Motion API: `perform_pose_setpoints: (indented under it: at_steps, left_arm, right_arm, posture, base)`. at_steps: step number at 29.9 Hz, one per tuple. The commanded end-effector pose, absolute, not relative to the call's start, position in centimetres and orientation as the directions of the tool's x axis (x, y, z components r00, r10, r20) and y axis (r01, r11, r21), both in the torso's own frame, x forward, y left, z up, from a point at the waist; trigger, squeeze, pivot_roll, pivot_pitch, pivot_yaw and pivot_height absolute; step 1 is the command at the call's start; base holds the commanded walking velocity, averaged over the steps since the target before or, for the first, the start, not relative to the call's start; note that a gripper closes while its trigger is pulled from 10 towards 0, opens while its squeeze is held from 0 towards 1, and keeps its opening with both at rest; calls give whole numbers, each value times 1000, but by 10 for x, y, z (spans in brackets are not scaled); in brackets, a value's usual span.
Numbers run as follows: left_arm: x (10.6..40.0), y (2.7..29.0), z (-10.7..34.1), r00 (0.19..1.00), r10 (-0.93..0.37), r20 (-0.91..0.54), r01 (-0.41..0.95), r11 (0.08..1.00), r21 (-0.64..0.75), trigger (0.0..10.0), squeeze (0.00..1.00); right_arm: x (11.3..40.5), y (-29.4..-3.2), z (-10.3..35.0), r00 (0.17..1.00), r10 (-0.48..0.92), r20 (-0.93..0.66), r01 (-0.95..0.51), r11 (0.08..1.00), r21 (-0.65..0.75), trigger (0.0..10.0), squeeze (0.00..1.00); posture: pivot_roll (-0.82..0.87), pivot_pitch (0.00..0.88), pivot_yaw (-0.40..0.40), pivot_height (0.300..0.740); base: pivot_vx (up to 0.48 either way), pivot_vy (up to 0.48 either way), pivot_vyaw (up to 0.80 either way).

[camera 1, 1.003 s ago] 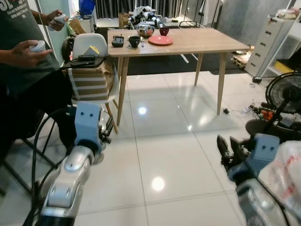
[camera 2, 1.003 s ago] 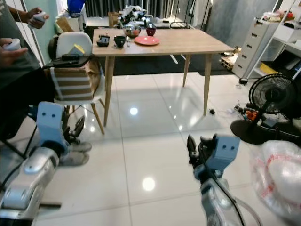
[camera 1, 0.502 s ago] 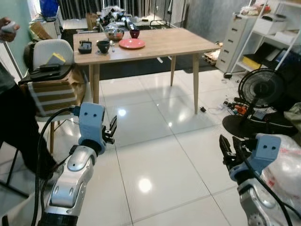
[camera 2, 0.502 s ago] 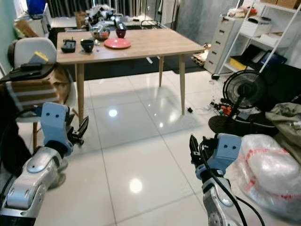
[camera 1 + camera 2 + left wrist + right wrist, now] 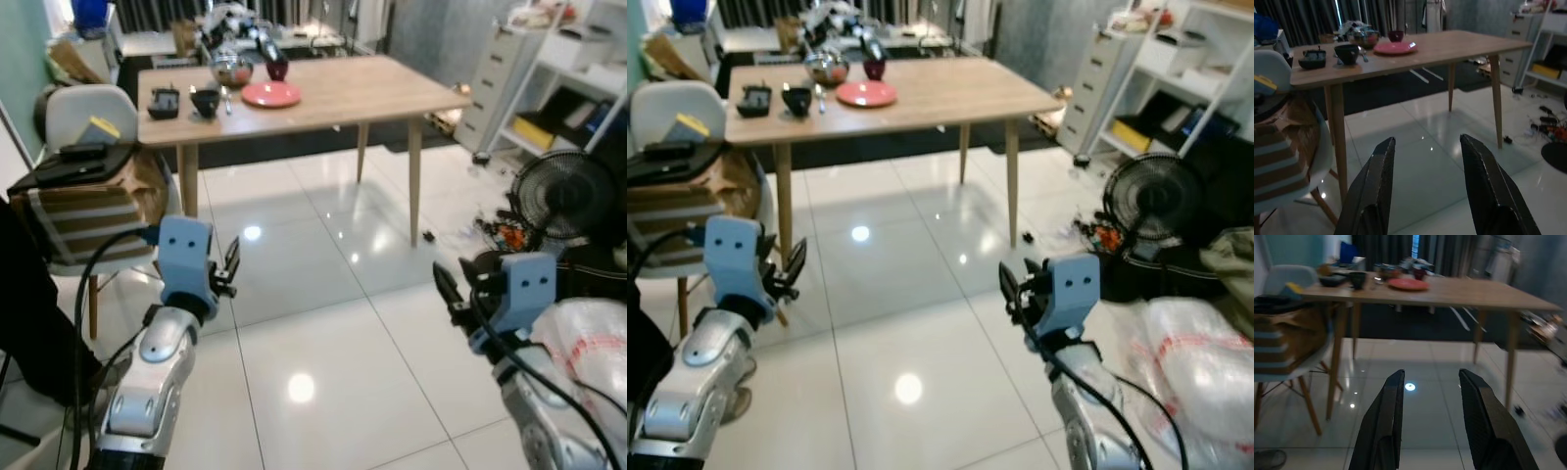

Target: Setting the table

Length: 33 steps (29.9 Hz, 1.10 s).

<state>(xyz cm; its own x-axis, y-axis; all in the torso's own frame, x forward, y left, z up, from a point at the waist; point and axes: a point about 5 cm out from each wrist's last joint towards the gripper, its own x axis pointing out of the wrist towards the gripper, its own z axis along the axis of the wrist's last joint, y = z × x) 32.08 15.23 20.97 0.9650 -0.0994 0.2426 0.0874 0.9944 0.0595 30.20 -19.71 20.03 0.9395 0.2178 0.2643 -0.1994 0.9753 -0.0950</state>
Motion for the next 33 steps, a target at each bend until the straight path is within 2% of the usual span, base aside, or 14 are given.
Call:
perform_pose_setpoints:
  at_steps: [1, 14, 18, 33]
  left_arm:
    - [319, 155, 203, 971, -81, 224, 72, 996, 48, 10000, 0]
    - [321, 143, 197, 965, -171, 198, 172, 985, 13, 10000, 0]
    - [322, 140, 195, 961, -210, 177, 214, 977, 1, 10000, 0]
    - [320, 139, 185, 964, -231, 135, 234, 972, -9, 10000, 0]
  right_arm:
    - [303, -195, 192, 947, 233, 222, -218, 972, -94, 10000, 0]
    - [312, -222, 178, 985, 142, 102, -131, 986, -107, 10000, 0]
    - [313, -234, 173, 994, 81, 75, -76, 995, -66, 10000, 0]
    - [312, -236, 174, 994, 52, 98, -51, 999, -9, 10000, 0]
  posture:
    - [59, 58, 19, 740]
    - [70, 65, 8, 740]
    - [69, 67, 10, 740]
    - [78, 85, 8, 740]
  base:
    - [472, 0, 0]
    - [472, 0, 0]
    - [472, 0, 0]
    - [472, 0, 0]
